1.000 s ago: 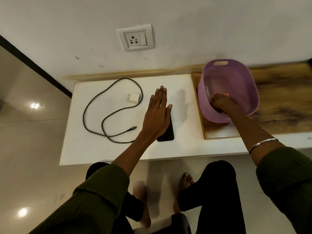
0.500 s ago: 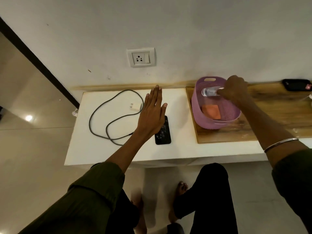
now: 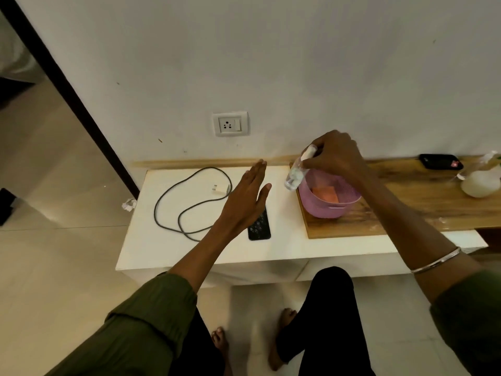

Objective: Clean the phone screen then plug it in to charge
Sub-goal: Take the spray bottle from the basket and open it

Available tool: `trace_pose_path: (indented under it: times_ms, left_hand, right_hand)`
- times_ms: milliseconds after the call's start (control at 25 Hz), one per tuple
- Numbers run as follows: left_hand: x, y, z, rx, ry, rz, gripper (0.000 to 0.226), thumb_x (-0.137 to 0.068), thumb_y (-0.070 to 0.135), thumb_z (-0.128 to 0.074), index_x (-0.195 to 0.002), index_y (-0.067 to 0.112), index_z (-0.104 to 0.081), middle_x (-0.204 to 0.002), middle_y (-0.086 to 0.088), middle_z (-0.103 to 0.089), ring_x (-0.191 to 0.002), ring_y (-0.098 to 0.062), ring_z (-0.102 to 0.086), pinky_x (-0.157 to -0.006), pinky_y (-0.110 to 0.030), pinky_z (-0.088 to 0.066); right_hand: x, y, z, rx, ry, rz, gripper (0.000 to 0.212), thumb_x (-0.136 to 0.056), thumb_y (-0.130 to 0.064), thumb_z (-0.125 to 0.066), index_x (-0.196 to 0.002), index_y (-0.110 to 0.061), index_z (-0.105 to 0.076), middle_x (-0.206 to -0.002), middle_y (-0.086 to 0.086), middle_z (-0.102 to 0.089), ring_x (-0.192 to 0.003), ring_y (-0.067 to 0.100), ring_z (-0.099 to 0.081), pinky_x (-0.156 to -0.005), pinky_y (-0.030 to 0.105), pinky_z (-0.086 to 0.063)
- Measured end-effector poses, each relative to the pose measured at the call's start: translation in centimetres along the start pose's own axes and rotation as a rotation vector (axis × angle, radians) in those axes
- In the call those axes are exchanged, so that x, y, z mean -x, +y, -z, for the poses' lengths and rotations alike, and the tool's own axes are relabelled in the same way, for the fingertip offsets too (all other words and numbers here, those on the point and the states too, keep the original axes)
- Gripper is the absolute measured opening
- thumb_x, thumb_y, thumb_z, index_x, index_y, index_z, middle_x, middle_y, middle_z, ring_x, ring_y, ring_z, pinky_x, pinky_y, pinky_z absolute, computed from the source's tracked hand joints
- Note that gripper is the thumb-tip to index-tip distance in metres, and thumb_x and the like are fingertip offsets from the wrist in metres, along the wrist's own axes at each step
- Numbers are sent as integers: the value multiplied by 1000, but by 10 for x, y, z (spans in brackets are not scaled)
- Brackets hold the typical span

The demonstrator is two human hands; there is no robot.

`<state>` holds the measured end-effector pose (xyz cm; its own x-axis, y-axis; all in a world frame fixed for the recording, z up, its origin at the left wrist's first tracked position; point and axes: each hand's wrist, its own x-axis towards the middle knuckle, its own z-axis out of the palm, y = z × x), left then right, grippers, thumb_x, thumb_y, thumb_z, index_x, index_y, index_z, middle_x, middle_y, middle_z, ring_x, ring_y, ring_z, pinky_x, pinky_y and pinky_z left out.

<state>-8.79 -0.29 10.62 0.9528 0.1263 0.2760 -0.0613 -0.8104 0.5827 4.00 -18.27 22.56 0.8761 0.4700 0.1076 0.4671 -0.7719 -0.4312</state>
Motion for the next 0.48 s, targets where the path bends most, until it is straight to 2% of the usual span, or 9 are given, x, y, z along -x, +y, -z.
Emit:
trace_pose_path:
  times_ms: [80,160,240,360,480]
  left_hand:
    - [9,11,2,48,-74,-1,65,-101,47,-42,-156,23,-17,-159,0,-33,-140,-16,-41,-113,-35,-36]
    - [14,20,3,76,-106,16,72,-96,49,-53,-155,22,-23,-147,-4,-52,-118,-23,-62,-98,-36,-49]
    - [18,26,3,124,-63,73,70,-93,46,-60,-152,20,-32,-135,-4,-63,-110,-24,-67,-96,-38,-52]
    - [24,30,3,274,10,151,55,-91,37,-67,-140,19,-49,-123,-5,-70,-106,-21,-70,-93,-40,-56]
    - [32,26,2,299,45,160,52,-90,34,-67,-137,19,-53,-116,-6,-73,-99,-21,-72,-89,-38,-58]
  right_hand:
    - [11,-13,-9,-56,-66,8,30,-70,-32,-81,-94,-15,-77,-85,0,-74,-72,15,-66,-60,22,-47]
    - [19,-20,-20,-106,-111,28,33,-72,-32,-81,-98,-12,-75,-86,0,-73,-68,12,-64,-56,17,-45]
    - [28,-27,-30,-136,-129,47,32,-73,-33,-80,-97,-13,-76,-87,3,-76,-66,11,-65,-57,18,-48]
    - [40,-29,-48,-177,-96,80,36,-75,-40,-78,-101,-15,-75,-90,0,-75,-74,11,-67,-66,23,-52]
    - [57,-26,-78,-378,-117,49,34,-82,-41,-72,-109,-21,-69,-102,-5,-71,-81,3,-64,-67,17,-49]
